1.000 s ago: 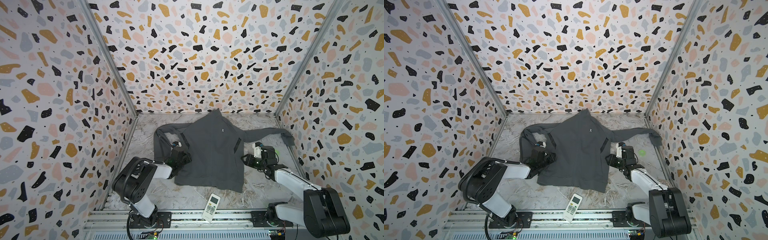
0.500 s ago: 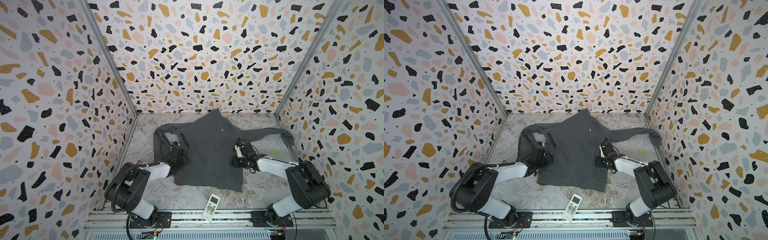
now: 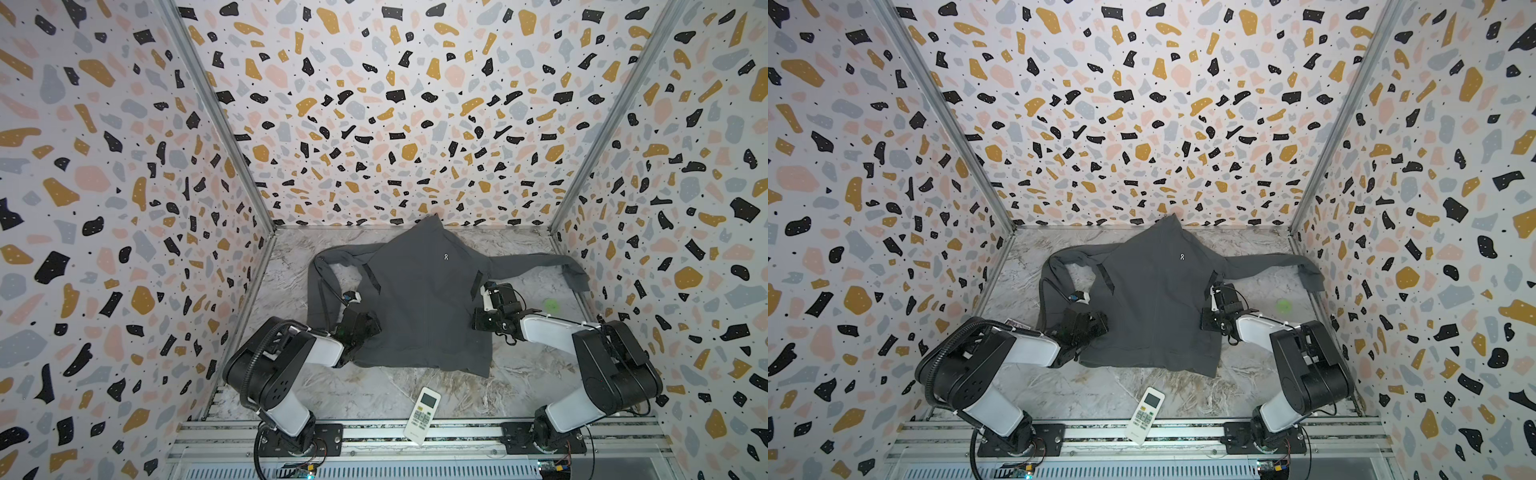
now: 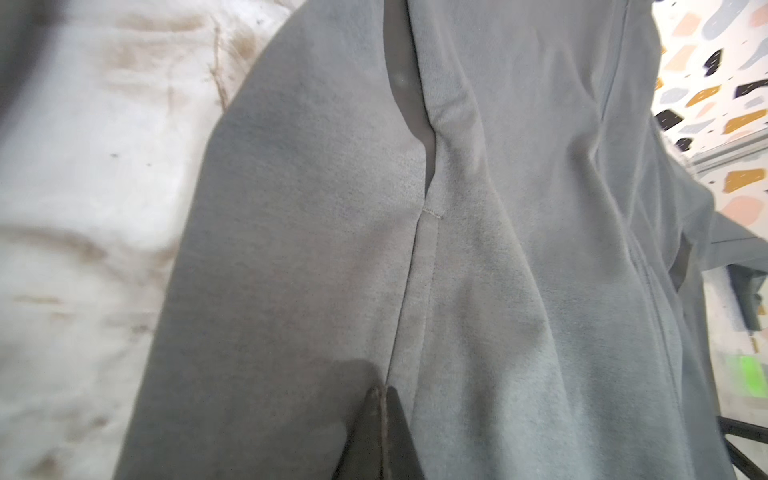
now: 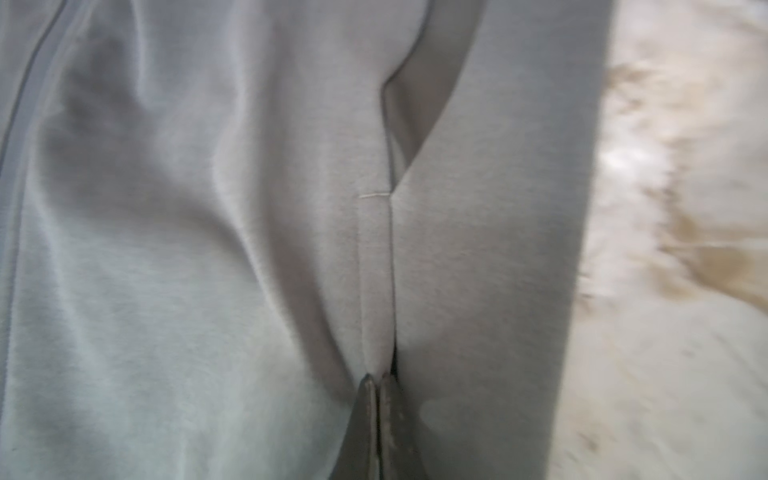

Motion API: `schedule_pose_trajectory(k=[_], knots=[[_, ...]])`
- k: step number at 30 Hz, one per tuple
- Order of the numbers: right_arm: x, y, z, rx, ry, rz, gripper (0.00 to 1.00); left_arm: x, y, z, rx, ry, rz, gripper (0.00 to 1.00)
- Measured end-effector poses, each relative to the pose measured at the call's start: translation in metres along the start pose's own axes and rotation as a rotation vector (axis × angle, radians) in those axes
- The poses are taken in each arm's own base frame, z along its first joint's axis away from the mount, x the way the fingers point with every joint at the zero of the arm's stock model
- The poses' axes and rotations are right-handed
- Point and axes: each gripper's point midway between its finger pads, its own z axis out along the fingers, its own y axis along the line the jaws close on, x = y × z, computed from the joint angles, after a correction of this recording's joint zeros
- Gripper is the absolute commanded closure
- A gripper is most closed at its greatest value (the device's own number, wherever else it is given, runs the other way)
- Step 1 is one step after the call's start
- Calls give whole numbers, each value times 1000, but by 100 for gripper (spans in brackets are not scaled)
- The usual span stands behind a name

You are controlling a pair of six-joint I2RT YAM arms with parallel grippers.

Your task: Zip up the jacket

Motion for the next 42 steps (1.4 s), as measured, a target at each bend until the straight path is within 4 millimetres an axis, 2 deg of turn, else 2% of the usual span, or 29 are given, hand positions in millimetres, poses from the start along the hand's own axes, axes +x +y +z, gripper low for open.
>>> schedule_pose_trajectory(k=[2,3,5,8,9,11,12,14,17,19,20,22,24,26,29,30,32,35,37,39,42], knots=[[-1,-11,-5,13,3,31,100,0,1,-3,5,-9,-14,100],[-2,-16,-7,19,3,45,96,0,2,-4,2,-9,-18,100],[-6,-25,-17,29,-4,80,73,0,5,-11,-17,-7,-19,100],[-23,-29,-35,40,-40,91,58,-3,14,-25,-76,0,-9,100],[-35,-28,-42,36,-64,92,56,-6,15,-31,-91,-6,-4,93],[-74,-16,-56,6,-132,76,54,-21,8,-45,-102,-30,21,70],[-97,-7,-63,-17,-169,63,53,-33,-1,-50,-95,-53,31,62],[-153,16,-76,-81,-255,27,53,-71,-31,-60,-60,-128,62,45],[-228,49,-80,-183,-364,-22,59,-141,-93,-67,19,-256,100,43],[-266,66,-69,-252,-412,-41,67,-181,-133,-59,62,-310,124,44],[-280,72,-59,-286,-430,-44,71,-199,-151,-49,80,-330,130,47],[-294,80,-32,-344,-428,-33,79,-224,-182,-22,127,-353,136,56],[-297,84,2,-381,-398,-9,83,-231,-197,14,162,-347,133,63],[-290,88,41,-421,-350,18,85,-220,-195,58,181,-304,114,73],[-266,97,88,-461,-262,52,87,-185,-172,117,169,-208,70,80],[-255,101,102,-473,-228,62,87,-168,-158,136,151,-168,50,82],[-235,110,121,-488,-175,71,89,-143,-136,162,114,-107,28,84],[-218,121,140,-507,-128,84,94,-121,-111,184,75,-62,-9,89],[-214,121,146,-515,-123,104,98,-126,-108,187,89,-78,-35,94],[-212,110,150,-516,-125,138,100,-130,-101,187,96,-89,-61,96],[-214,82,149,-520,-145,182,100,-140,-87,185,112,-119,-103,99]])
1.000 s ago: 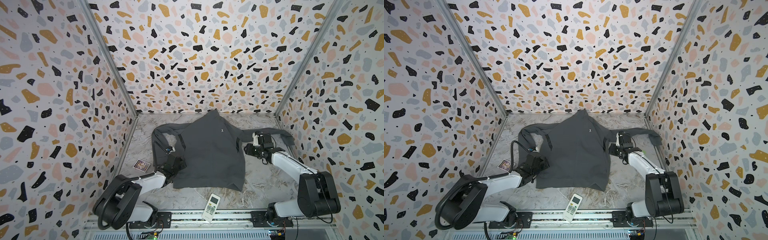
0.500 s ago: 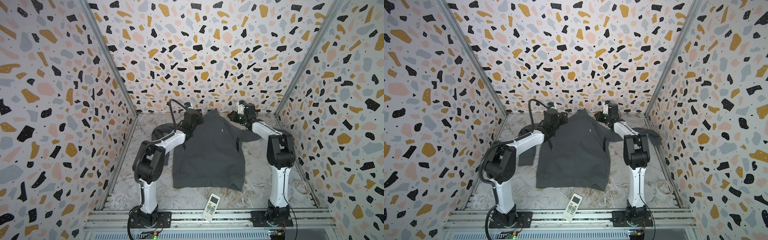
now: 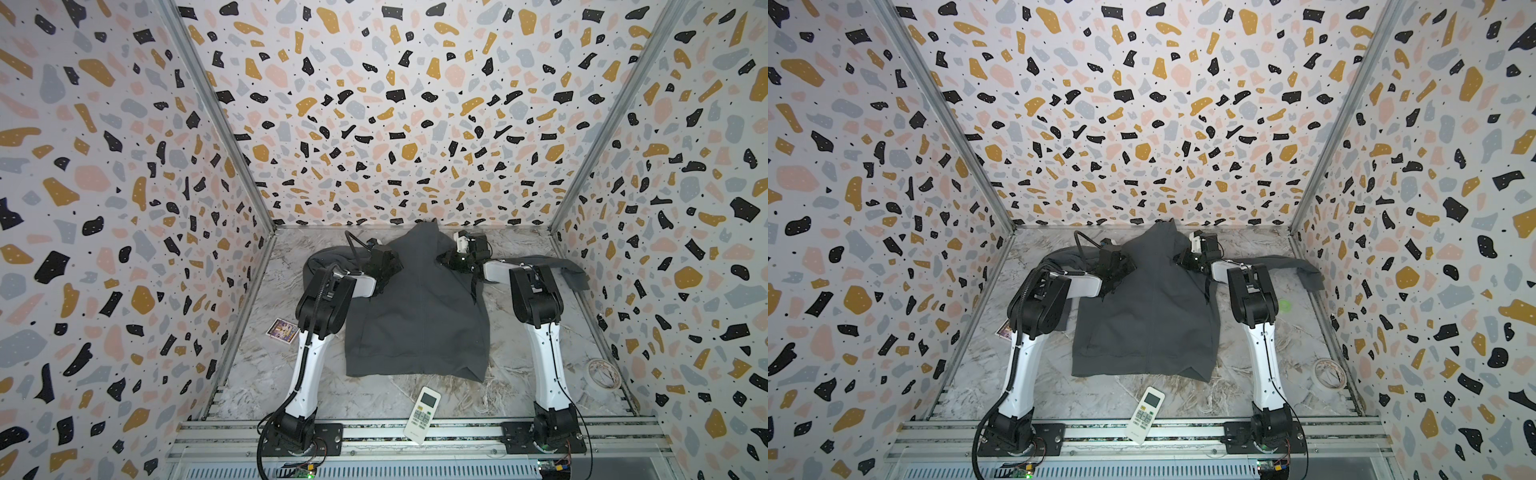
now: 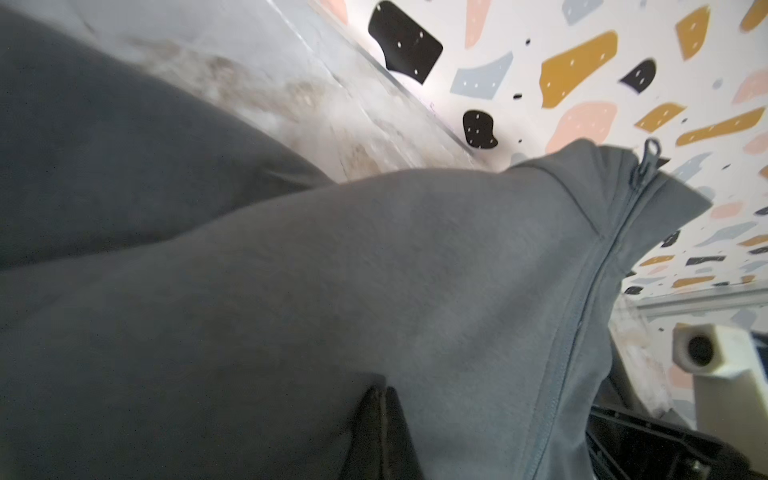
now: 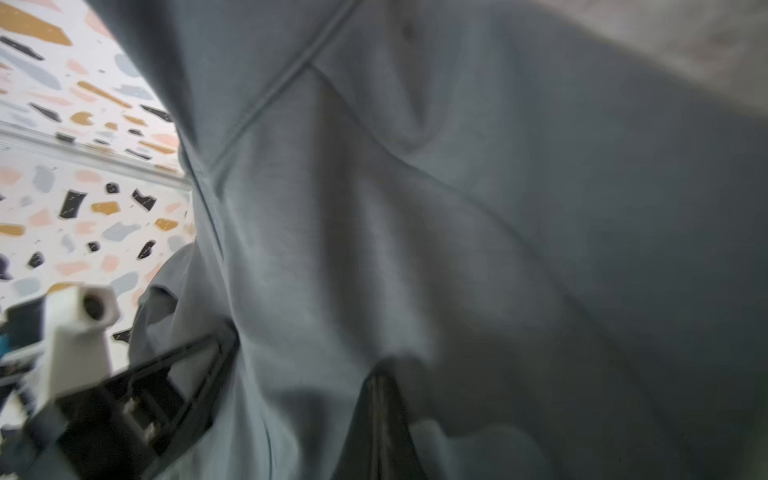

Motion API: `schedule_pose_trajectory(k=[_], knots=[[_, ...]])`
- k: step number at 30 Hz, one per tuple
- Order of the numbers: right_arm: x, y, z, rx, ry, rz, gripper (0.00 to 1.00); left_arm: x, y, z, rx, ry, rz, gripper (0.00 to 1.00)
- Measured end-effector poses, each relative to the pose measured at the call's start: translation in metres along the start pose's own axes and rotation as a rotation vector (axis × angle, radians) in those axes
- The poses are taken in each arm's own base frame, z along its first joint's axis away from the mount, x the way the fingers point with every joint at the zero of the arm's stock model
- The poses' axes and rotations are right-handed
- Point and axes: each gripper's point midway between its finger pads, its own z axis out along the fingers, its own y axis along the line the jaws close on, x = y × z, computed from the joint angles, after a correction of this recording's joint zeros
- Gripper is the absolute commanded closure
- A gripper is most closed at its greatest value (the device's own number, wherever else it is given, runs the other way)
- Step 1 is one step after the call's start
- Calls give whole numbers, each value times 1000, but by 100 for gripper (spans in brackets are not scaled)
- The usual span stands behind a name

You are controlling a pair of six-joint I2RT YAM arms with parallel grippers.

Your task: Zip up the jacket

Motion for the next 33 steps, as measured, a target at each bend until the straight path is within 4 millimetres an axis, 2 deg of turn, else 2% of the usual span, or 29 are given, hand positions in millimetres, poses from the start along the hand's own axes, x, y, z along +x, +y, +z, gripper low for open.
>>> schedule_pose_trajectory(k=[6,11,14,18,20,23,26,28,30,31,32,33], knots=[[-22,-35,-32,42,-55,31,100,-22,21,-9,18,-62,-42,100],[-27,-42,-43,55,-64,1,98,-26,22,-14,41,-81,-25,99],[-28,-43,-52,64,-66,-19,89,-24,26,-25,34,-76,2,92],[-33,-33,-72,83,-61,-64,65,-30,26,-55,13,-82,60,70],[-39,-19,-88,97,-68,-105,60,-46,13,-79,17,-116,97,61],[-56,21,-125,123,-118,-208,56,-87,-22,-134,40,-222,168,50],[-66,73,-175,146,-208,-341,53,-132,-59,-212,69,-373,244,42],[-64,102,-215,166,-288,-423,50,-150,-71,-263,66,-464,282,37],[-50,123,-255,192,-376,-494,46,-157,-69,-308,32,-535,310,32],[-43,126,-270,210,-417,-521,44,-156,-62,-324,5,-555,319,27],[-33,124,-288,239,-466,-551,39,-151,-49,-340,-36,-572,327,25],[-20,119,-303,271,-516,-578,34,-143,-35,-350,-76,-578,330,19]])
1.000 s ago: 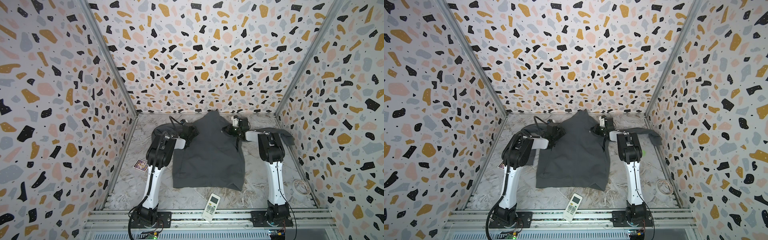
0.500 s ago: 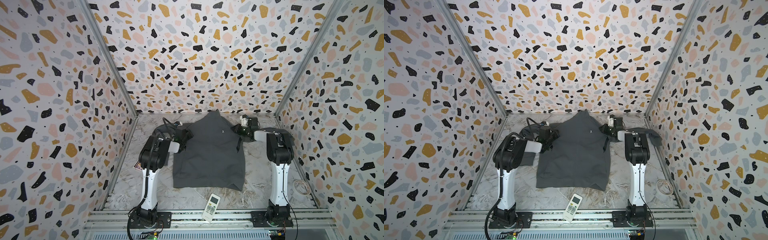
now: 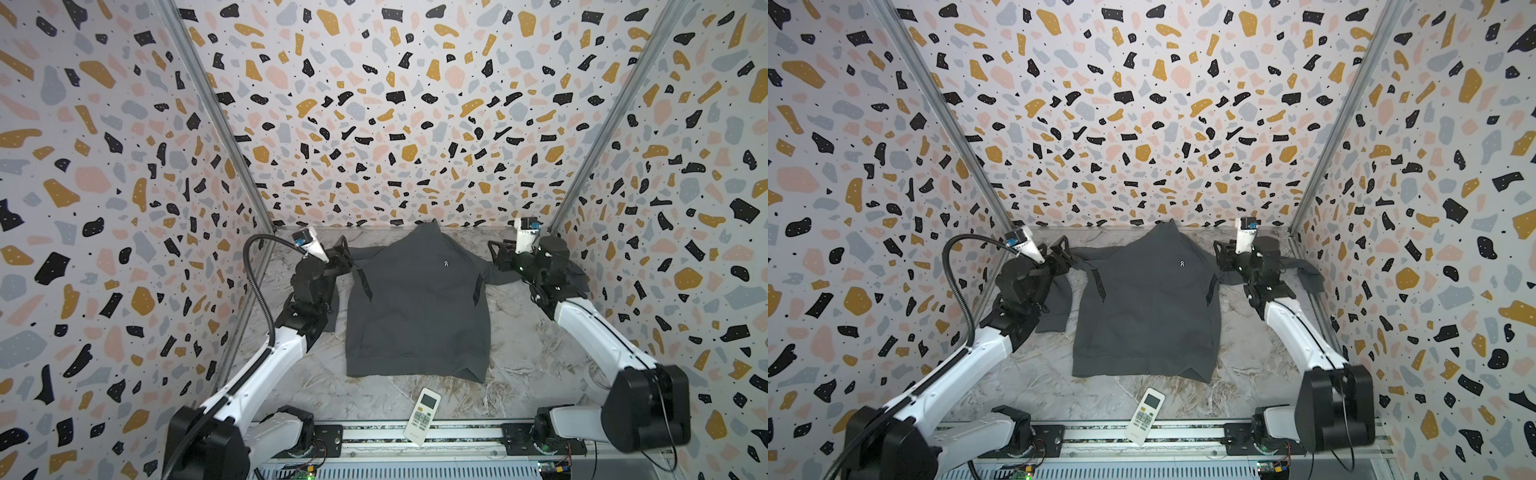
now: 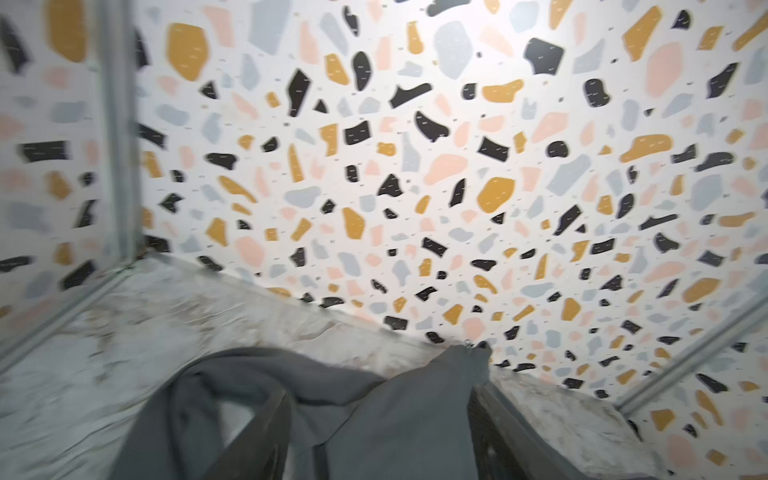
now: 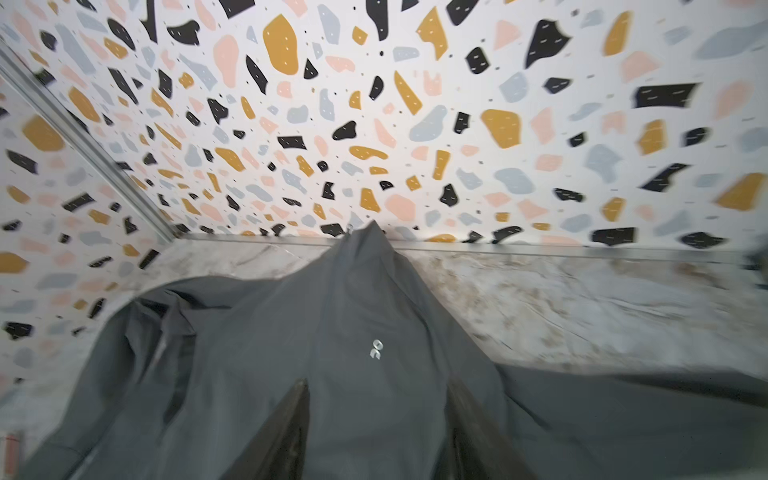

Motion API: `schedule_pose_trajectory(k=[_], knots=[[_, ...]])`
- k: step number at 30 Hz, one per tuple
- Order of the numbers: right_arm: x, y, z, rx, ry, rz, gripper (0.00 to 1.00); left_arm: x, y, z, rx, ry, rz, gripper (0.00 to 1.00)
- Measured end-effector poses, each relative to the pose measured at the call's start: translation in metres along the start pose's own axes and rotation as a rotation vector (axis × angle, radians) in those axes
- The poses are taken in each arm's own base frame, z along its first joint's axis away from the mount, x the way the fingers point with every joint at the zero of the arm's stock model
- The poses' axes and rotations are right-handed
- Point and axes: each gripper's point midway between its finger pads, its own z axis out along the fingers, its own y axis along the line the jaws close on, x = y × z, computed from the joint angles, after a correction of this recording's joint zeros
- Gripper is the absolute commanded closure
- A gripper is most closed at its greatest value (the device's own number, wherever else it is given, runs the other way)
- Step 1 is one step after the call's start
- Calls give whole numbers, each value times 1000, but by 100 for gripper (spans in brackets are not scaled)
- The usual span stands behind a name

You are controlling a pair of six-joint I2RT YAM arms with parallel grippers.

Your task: Zip up the jacket

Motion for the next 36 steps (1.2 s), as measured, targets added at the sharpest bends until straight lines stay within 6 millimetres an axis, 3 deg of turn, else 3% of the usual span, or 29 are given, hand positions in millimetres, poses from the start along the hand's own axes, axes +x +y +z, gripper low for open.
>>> schedule_pose_trajectory(k=[1,2,3,6,8,12,14,17,20,26,28,30,34,36], knots=[[11,-5,-14,33,-21,-26,29,8,13,-11,-38,6,19,14],[26,-12,-28,73,-42,-53,18,21,27,-22,-70,18,36,12],[43,-18,-38,106,-49,-81,7,35,43,-33,-108,28,61,1],[102,-40,-59,205,-1,-119,4,75,81,-61,-185,46,124,0],[129,-51,-69,257,29,-129,4,93,101,-78,-219,29,163,0],[152,-64,-81,318,5,-147,4,103,127,-103,-262,-85,195,1],[160,-68,-84,336,-3,-150,0,97,132,-110,-279,-135,202,0],[169,-70,-80,336,-5,-156,1,66,127,-119,-276,-263,170,0],[166,-68,-73,322,-34,-180,1,50,124,-123,-278,-329,160,0],[177,-61,-49,278,-32,-256,1,50,124,-110,-314,-333,209,0],[183,-66,-47,288,-12,-252,1,60,125,-99,-320,-296,247,0],[177,-69,-44,293,-25,-248,1,83,125,-84,-311,-211,319,0],[154,-77,-39,316,-90,-230,1,151,137,-56,-305,34,483,0],[152,-82,-40,334,-99,-213,1,167,150,-45,-319,91,496,0]])
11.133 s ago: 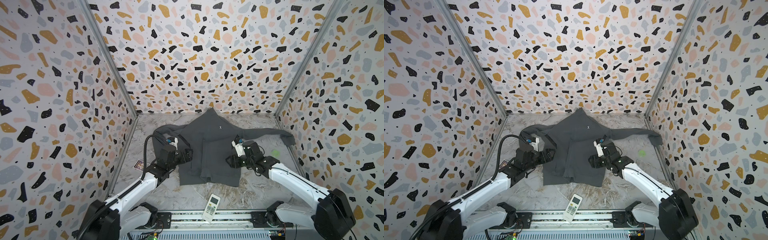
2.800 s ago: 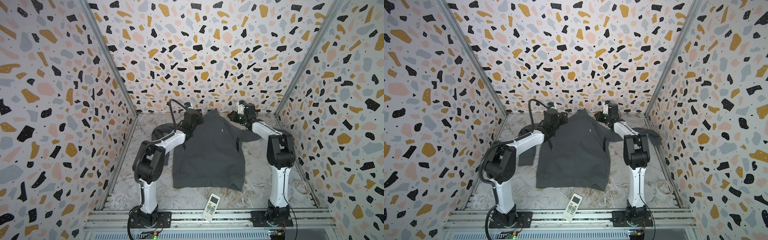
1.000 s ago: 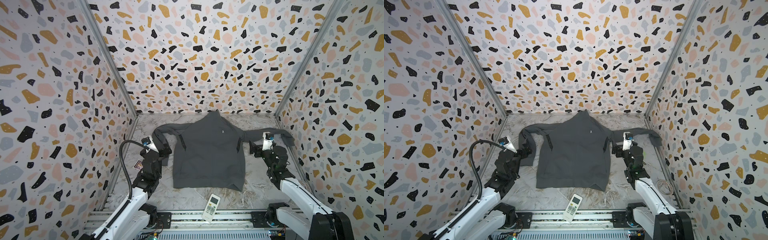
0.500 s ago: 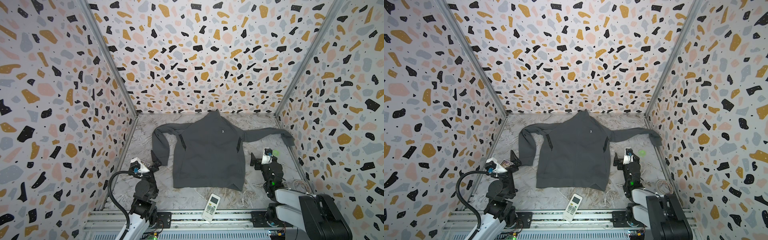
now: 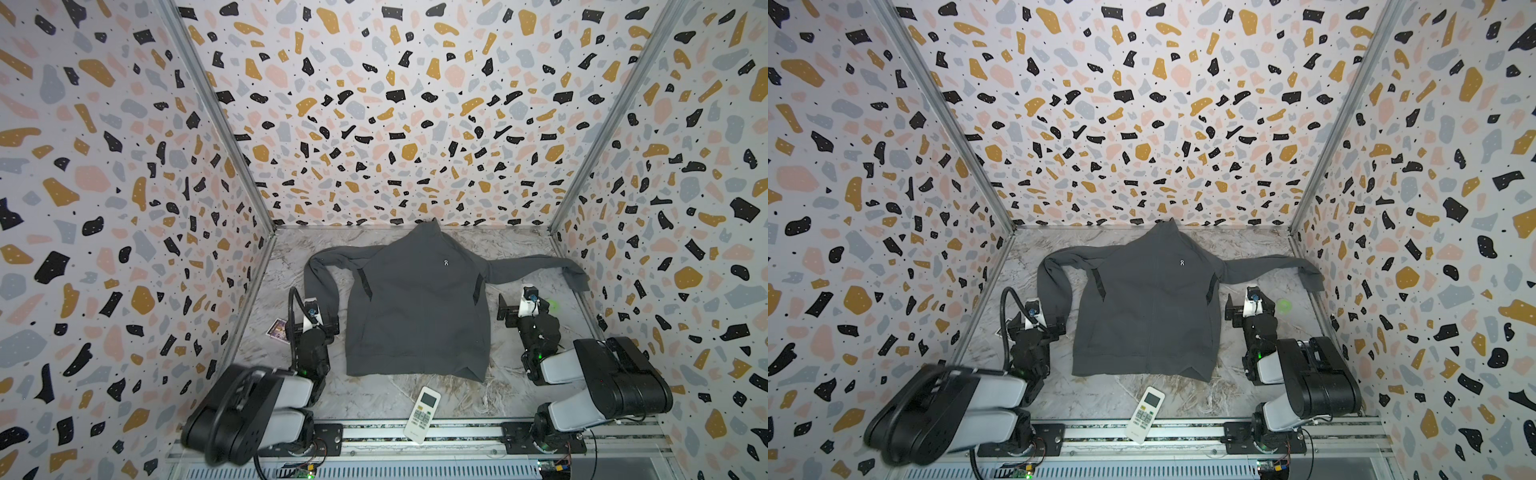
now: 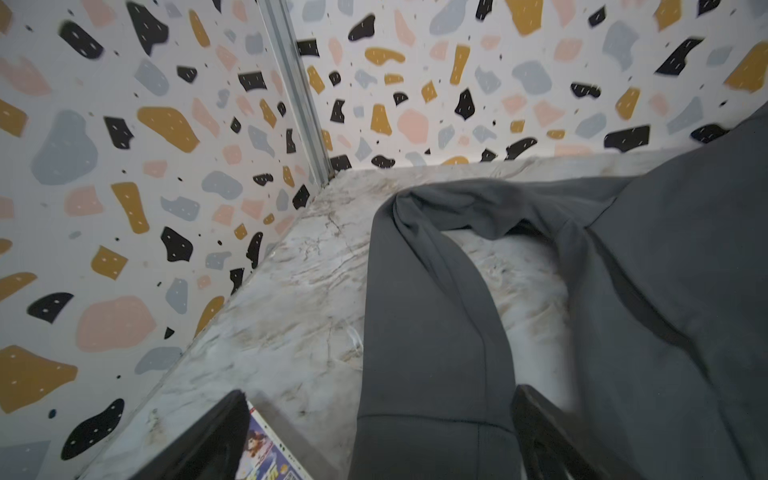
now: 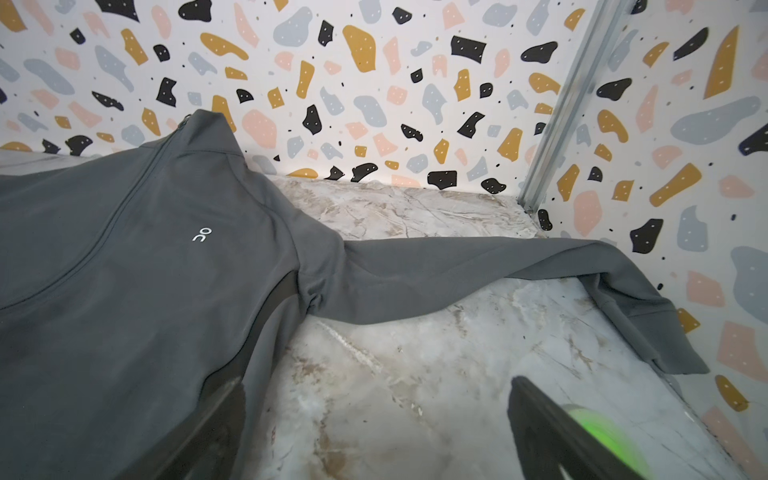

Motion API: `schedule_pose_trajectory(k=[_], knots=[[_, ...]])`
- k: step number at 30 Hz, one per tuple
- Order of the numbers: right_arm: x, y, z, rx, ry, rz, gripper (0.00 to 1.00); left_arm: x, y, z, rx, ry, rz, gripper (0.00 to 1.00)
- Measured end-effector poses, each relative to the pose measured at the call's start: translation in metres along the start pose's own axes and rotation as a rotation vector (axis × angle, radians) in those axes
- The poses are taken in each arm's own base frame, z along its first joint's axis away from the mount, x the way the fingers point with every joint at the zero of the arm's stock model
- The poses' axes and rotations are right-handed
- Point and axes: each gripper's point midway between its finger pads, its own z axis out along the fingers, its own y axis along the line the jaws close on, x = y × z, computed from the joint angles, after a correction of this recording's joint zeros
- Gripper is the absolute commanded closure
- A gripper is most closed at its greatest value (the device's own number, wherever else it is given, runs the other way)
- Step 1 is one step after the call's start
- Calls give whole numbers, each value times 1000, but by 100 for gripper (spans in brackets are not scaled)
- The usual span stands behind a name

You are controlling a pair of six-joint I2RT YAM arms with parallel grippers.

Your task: Zip up the jacket

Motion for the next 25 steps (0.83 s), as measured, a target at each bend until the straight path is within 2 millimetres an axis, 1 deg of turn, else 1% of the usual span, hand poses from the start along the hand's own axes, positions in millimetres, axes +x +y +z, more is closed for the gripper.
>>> schedule_pose_trajectory(k=[1,2,3,5,10,19,25], knots=[[1,-2,0,9,5,10,1,6,4,6,-9,21,-1,0],[3,-5,0,19,12,17,1,7,7,10,-10,34,-9,0],[4,-6,0,25,14,20,1,2,10,13,-9,24,-25,0],[5,-7,0,32,21,29,1,-18,10,18,2,-38,-66,0],[7,-8,1,43,33,32,1,-32,7,24,17,-65,-101,0],[5,-9,3,56,29,31,1,-25,4,25,30,-34,-90,0],[5,-10,3,61,30,31,1,-24,3,26,34,-29,-88,0]])
